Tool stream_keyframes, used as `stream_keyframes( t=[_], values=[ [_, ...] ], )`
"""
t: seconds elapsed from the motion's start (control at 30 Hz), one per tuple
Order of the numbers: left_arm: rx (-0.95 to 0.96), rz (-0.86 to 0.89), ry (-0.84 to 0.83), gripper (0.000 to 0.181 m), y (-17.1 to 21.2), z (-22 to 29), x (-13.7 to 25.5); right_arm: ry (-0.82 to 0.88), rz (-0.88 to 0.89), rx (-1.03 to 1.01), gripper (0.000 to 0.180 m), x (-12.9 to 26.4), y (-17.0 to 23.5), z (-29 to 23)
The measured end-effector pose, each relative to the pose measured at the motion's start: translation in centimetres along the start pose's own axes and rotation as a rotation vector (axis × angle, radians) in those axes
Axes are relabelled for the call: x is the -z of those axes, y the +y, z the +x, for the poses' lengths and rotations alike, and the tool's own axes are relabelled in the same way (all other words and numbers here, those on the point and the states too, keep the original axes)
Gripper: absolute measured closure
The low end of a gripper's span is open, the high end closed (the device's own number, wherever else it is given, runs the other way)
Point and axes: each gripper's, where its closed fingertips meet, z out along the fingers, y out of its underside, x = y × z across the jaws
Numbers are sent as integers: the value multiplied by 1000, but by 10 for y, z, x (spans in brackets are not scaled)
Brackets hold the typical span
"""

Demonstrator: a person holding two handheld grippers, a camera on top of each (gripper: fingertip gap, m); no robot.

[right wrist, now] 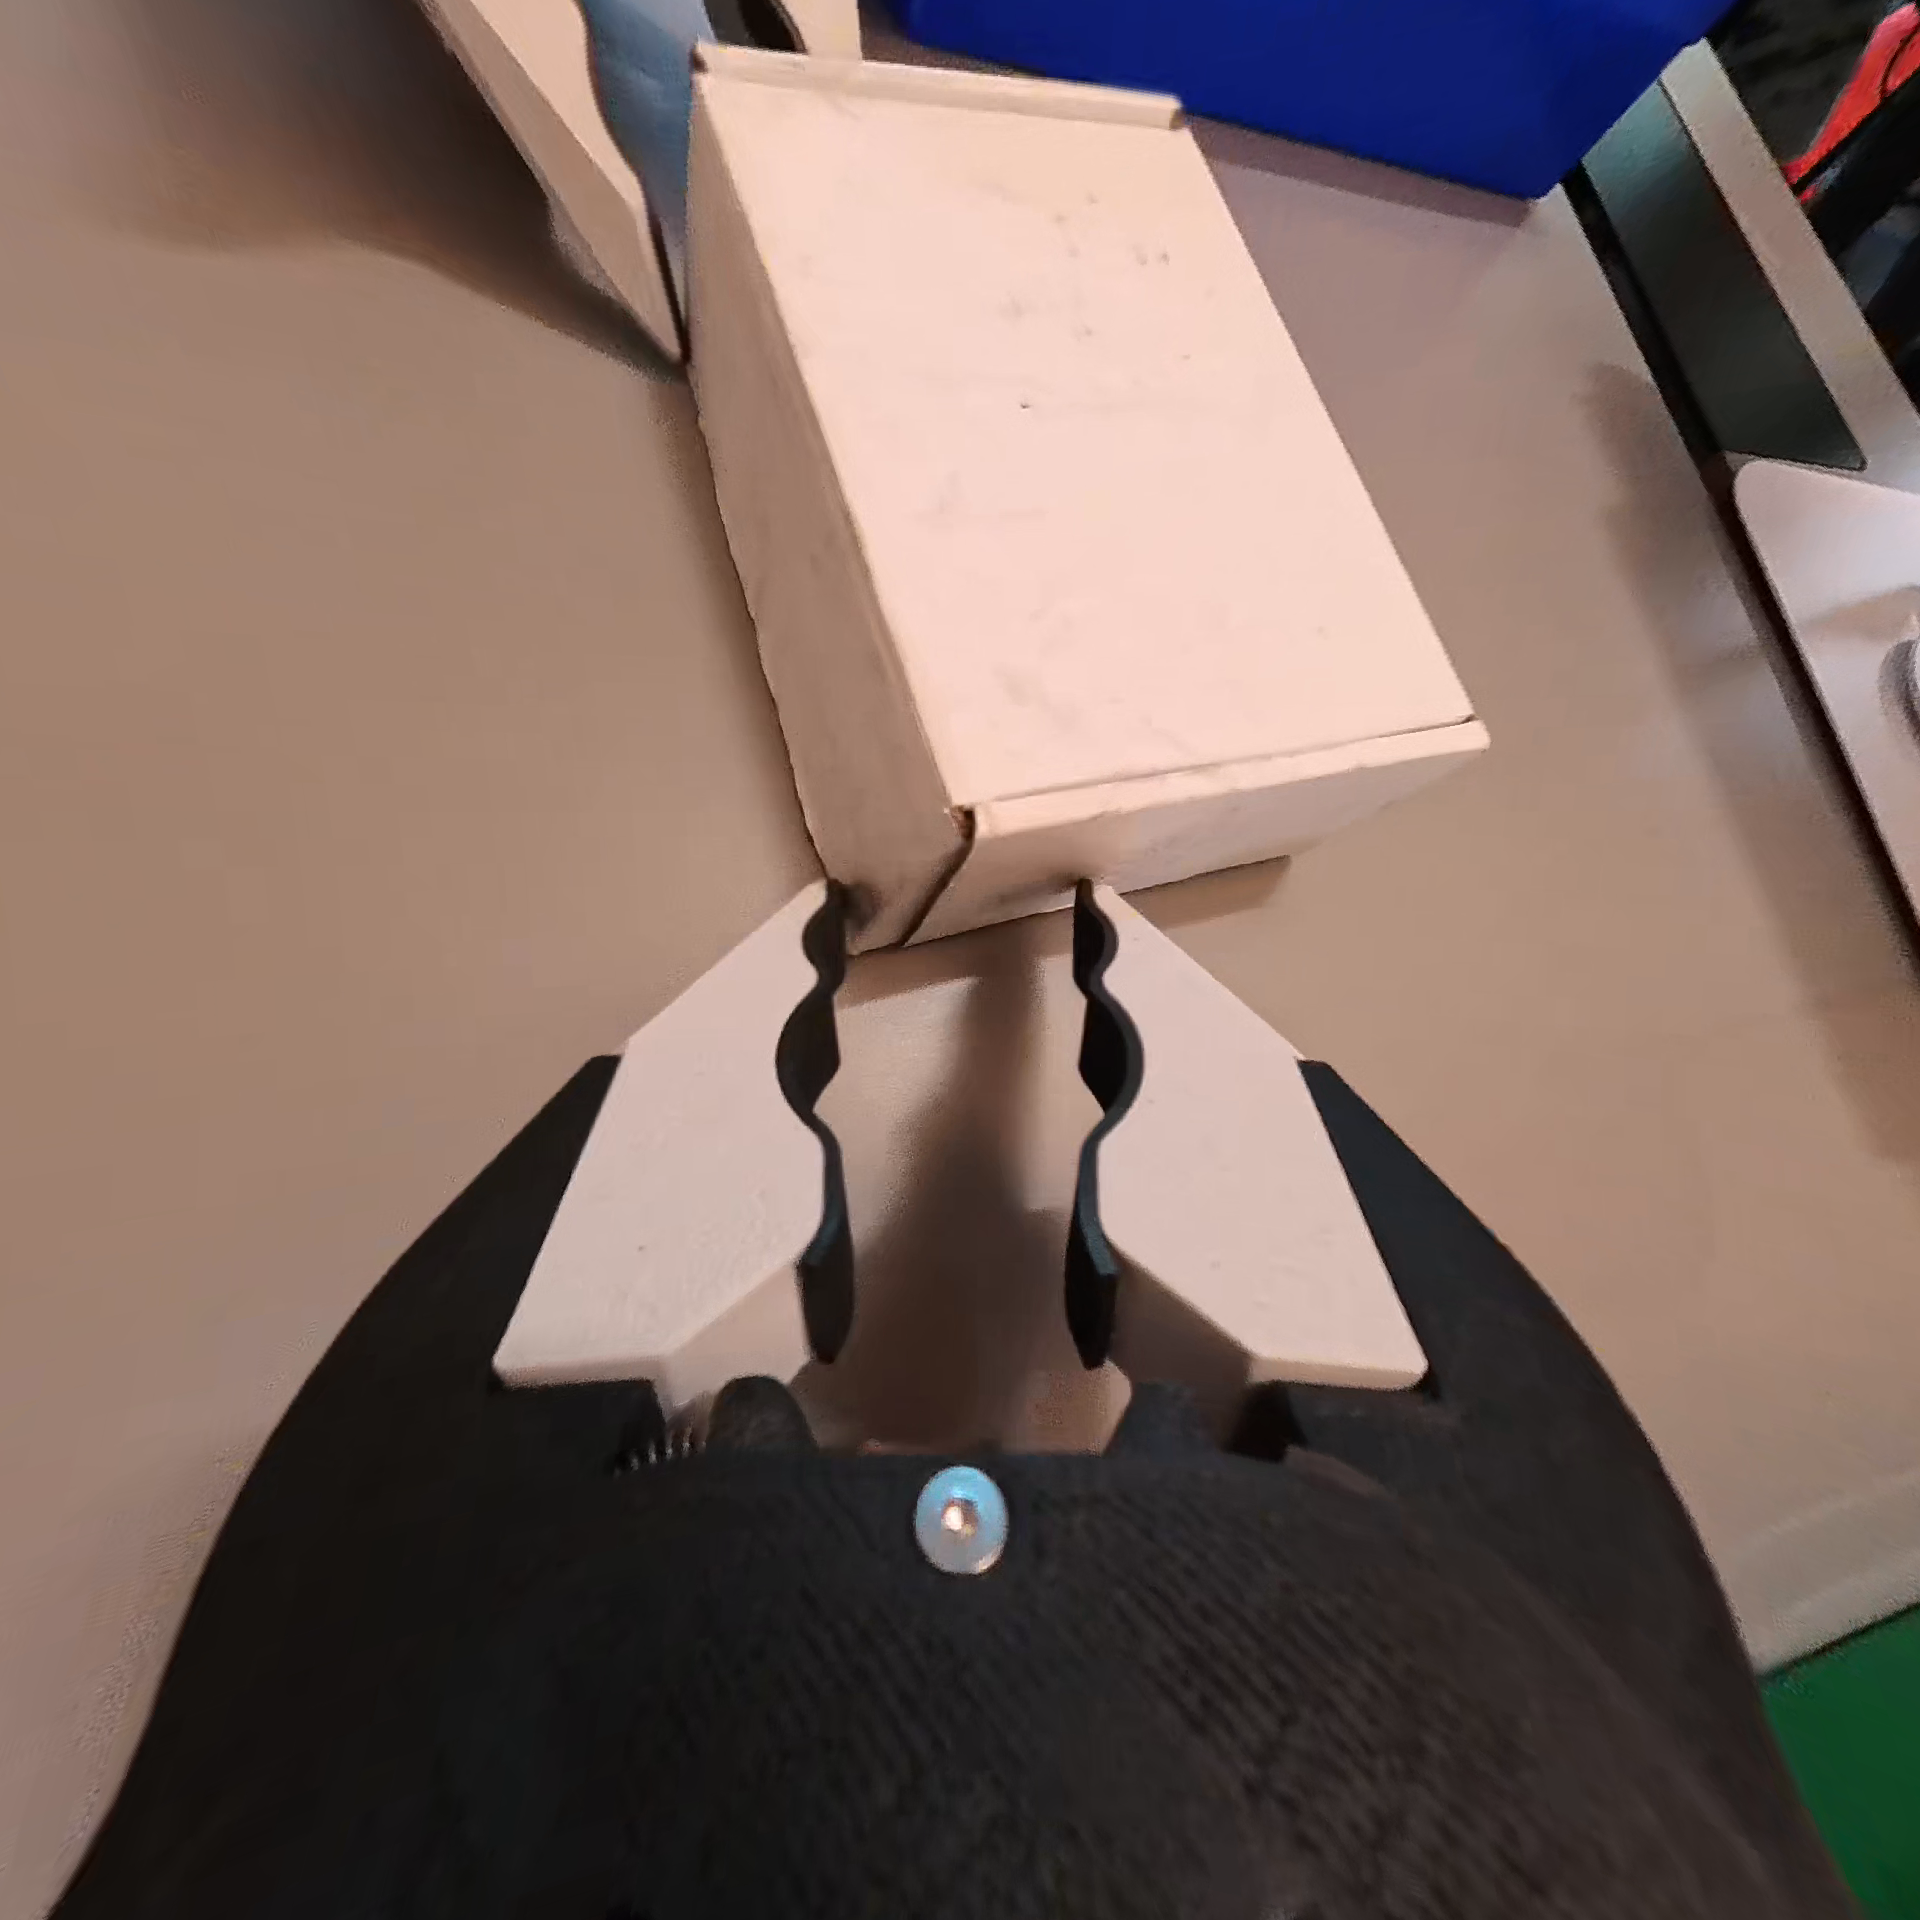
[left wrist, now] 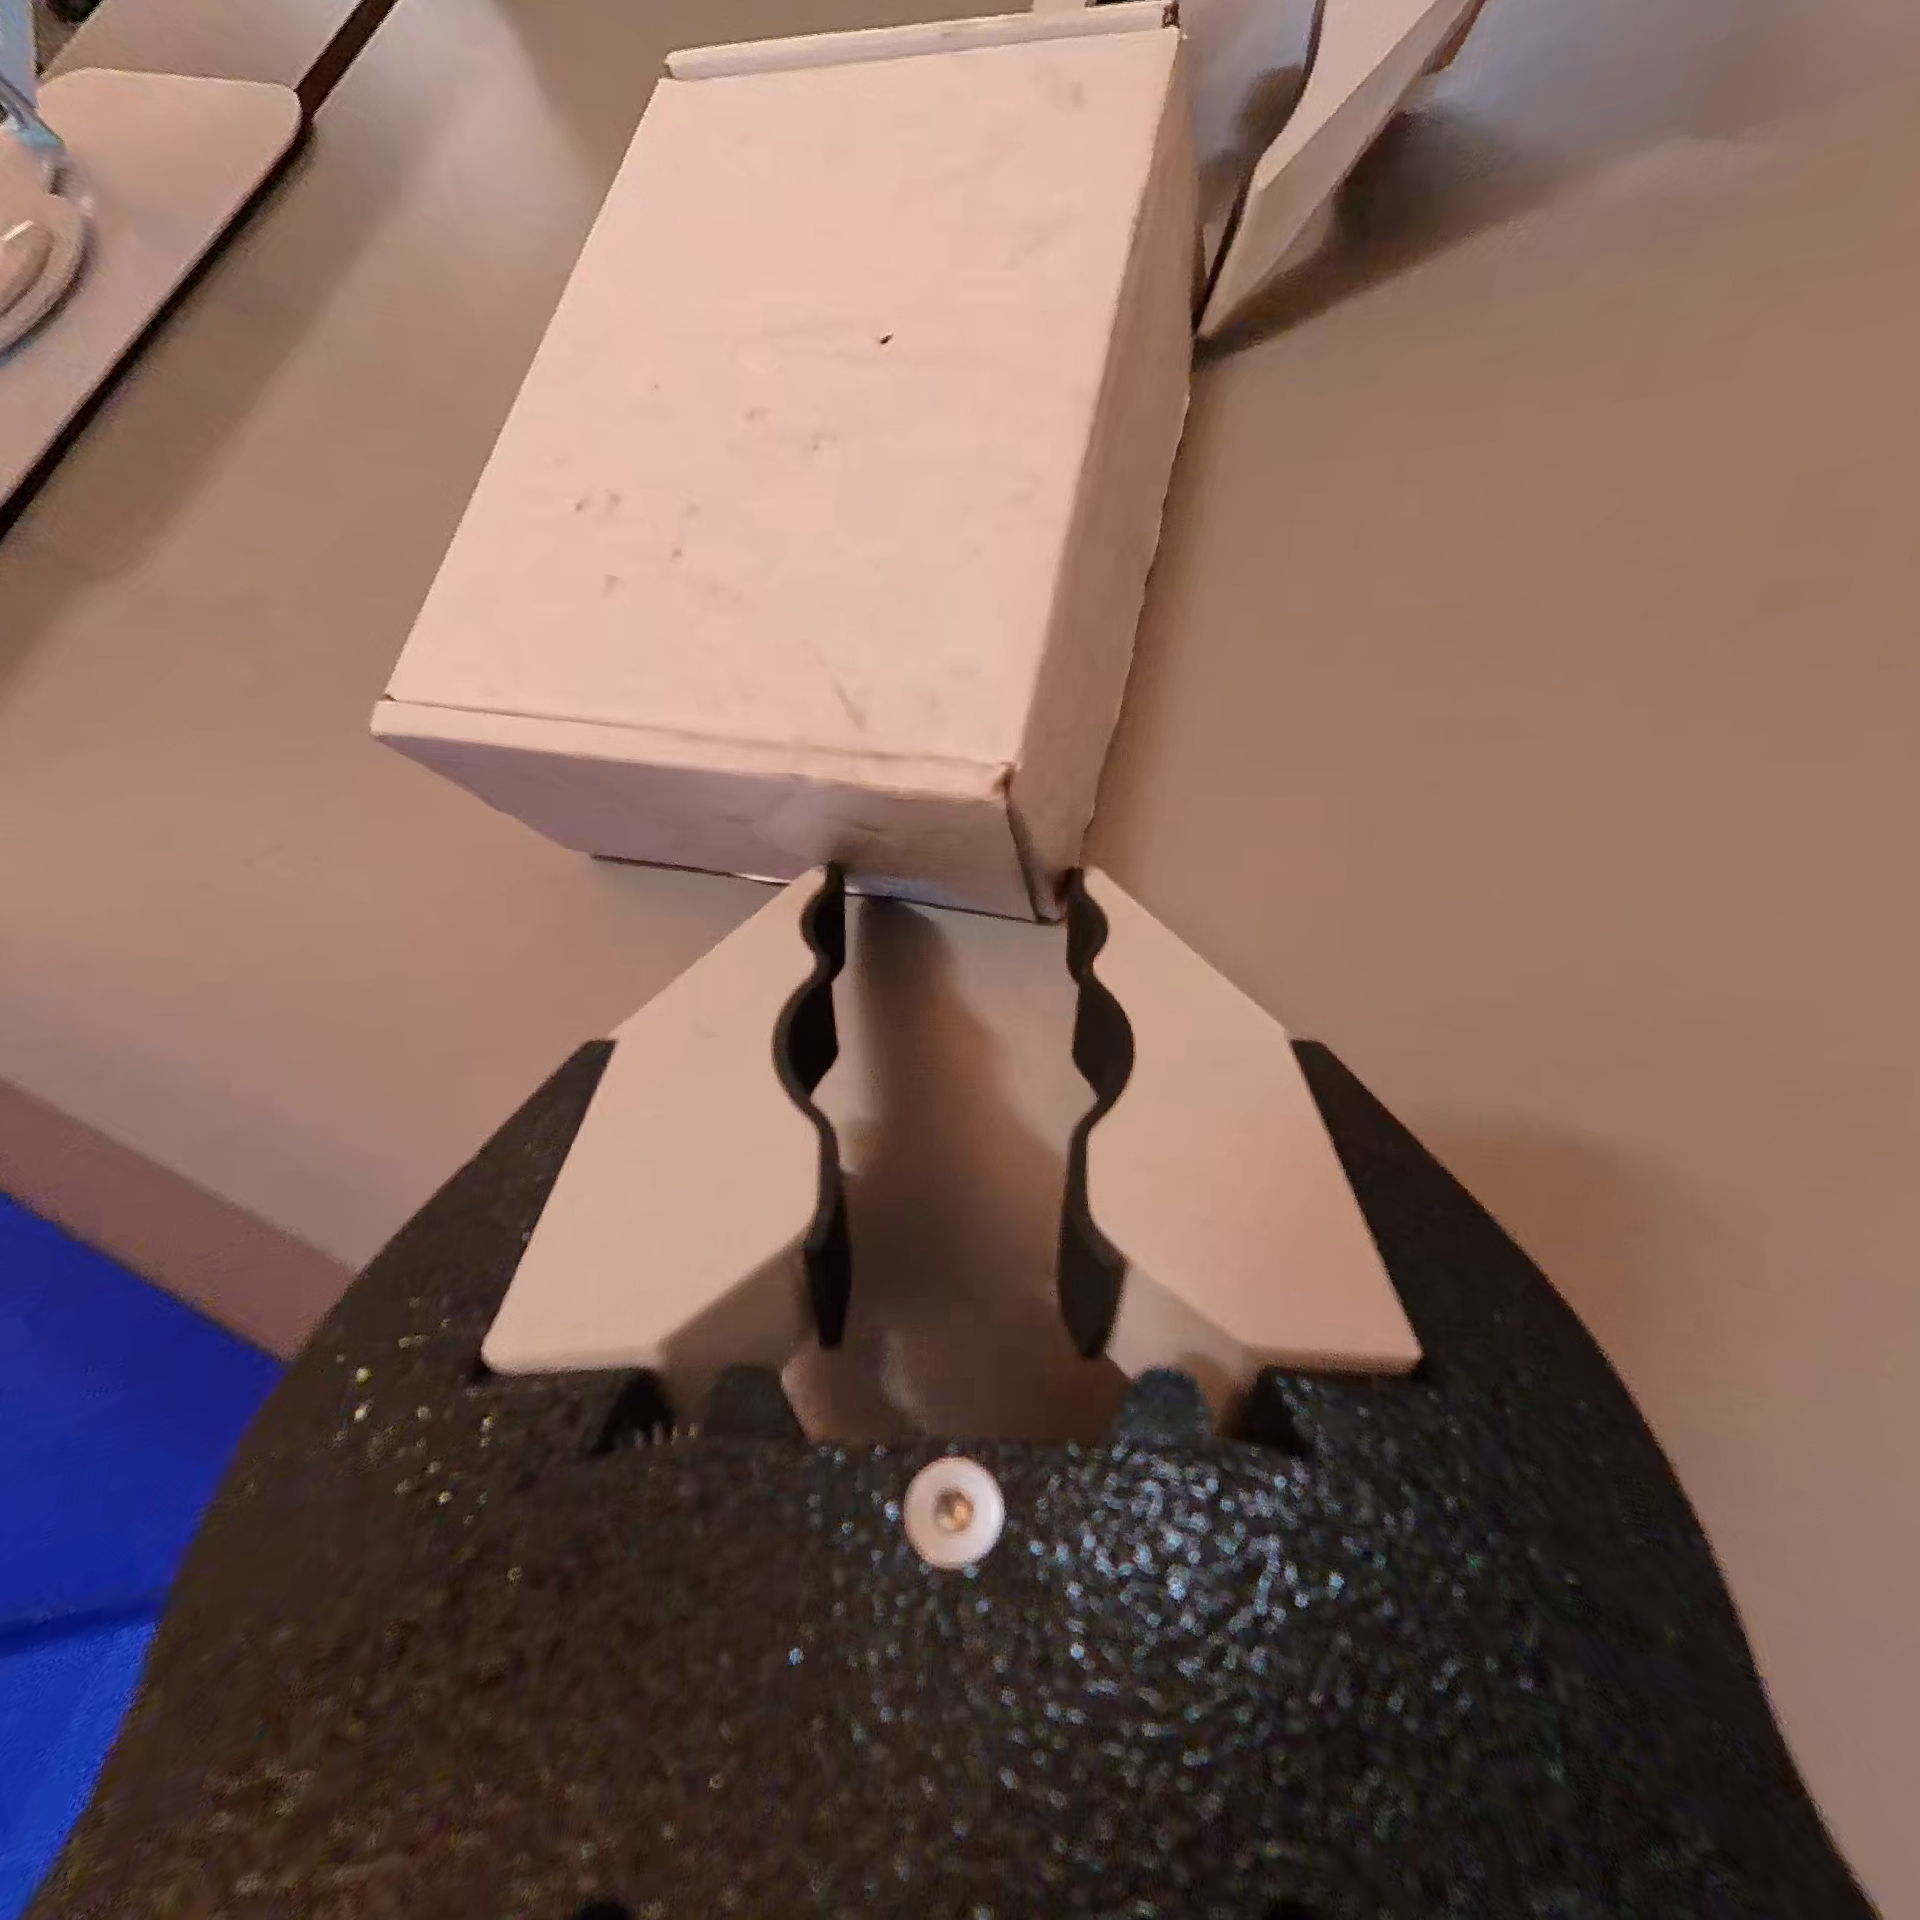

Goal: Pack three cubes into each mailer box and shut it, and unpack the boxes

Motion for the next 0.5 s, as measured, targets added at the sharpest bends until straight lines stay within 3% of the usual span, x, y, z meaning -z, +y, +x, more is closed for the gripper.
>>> stream_keyframes(
  t=[0.27,0.37,0.5],
  values=[
    [-30,-19,-55,151,1,-2,-2,45,-41,70,147,-4,1,5],
    [13,-27,-85,147,2,-8,-2,36,-42,-19,144,-7,-1,9],
    [78,1,-104,110,1,-2,8,106,-104,3,96,12,-8,22]
  ],
)
